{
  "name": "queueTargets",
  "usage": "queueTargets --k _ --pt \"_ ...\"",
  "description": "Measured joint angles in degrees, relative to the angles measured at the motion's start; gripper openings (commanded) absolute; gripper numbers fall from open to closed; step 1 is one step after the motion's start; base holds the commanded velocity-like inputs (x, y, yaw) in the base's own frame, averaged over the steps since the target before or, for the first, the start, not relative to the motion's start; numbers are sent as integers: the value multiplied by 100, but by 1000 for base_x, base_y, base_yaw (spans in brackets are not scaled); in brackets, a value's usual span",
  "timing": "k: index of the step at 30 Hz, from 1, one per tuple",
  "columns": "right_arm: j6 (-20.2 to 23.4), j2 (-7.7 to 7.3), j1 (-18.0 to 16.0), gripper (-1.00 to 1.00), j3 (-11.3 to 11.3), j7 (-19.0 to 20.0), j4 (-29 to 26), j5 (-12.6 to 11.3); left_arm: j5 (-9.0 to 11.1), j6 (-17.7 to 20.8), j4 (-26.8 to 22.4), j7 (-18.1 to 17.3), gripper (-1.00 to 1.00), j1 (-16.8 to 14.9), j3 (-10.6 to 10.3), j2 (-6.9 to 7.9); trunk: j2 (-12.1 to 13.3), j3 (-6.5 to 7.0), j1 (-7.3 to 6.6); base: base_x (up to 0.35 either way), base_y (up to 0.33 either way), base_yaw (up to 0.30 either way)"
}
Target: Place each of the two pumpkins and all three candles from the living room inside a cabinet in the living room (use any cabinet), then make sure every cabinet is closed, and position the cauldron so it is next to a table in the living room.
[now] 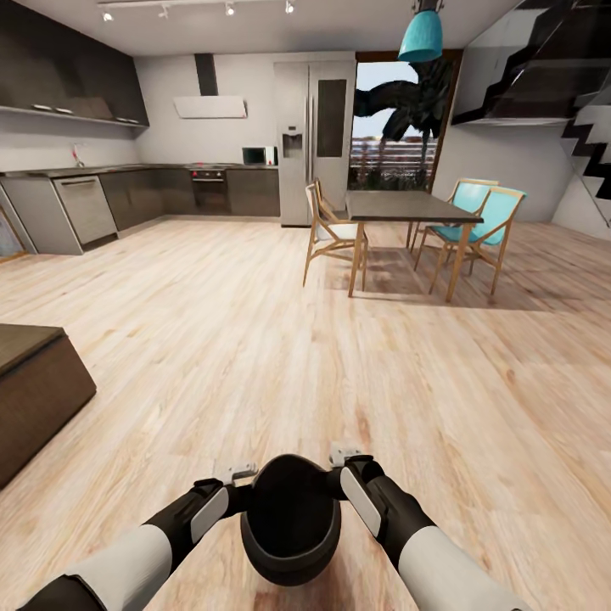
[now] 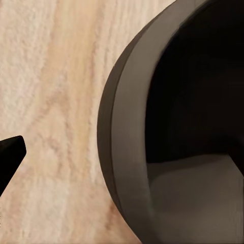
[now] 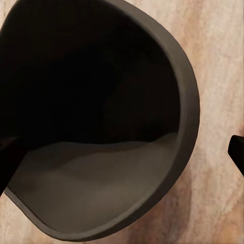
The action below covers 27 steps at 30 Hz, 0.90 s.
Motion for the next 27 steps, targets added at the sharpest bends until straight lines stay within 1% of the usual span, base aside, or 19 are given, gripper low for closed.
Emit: queueTargets --k 2,5,14,17,19,21,27 --pt "-1 0 0 100 -5 -5 4 0 5 -5 -1 3 100 0 -82 -1 -28 -41 18 0 0 0" --pt "0 0 0 100 -12 -11 12 8 9 -8 0 5 100 0 -142 -2 -32 -108 26 0 0 0" --pt "0 0 0 100 -42 -59 31 18 10 -10 2 6 100 0 -175 -1 -44 -308 49 0 0 0" --pt "-1 0 0 100 -58 -336 34 -18 10 -30 1 6 100 0 -177 1 -48 -374 57 0 0 0" --pt "-2 0 -2 100 -63 -478 31 -36 10 -88 2 6 100 0 -179 3 -48 -375 56 0 0 0" --pt "-5 0 -2 100 -63 -531 28 -47 10 -110 3 6 100 0 -179 4 -48 -375 56 0 0 0" --pt "-7 0 -3 100 -60 -573 27 -57 10 -129 -3 2 100 0 -180 -1 -48 -375 56 0 0 0"
